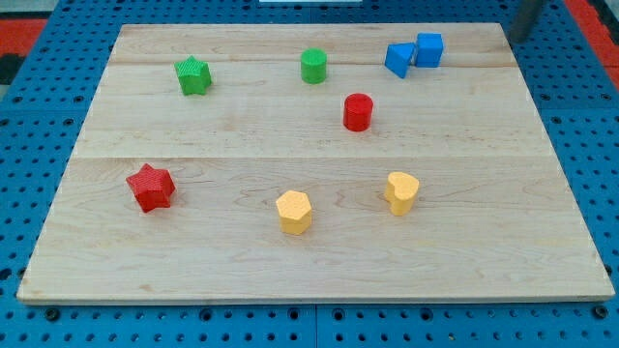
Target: Place blue cube parallel right to red circle
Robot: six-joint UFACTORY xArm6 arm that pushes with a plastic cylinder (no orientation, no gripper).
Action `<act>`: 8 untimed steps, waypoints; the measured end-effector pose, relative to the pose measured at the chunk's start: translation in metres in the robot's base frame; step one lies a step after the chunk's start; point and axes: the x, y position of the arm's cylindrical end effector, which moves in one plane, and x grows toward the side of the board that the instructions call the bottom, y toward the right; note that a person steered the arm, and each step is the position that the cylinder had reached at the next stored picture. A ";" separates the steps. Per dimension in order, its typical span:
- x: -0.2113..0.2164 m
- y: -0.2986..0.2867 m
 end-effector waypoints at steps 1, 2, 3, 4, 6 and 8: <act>-0.001 -0.056; 0.012 -0.073; 0.020 -0.084; 0.019 -0.095; 0.064 -0.104; 0.076 -0.134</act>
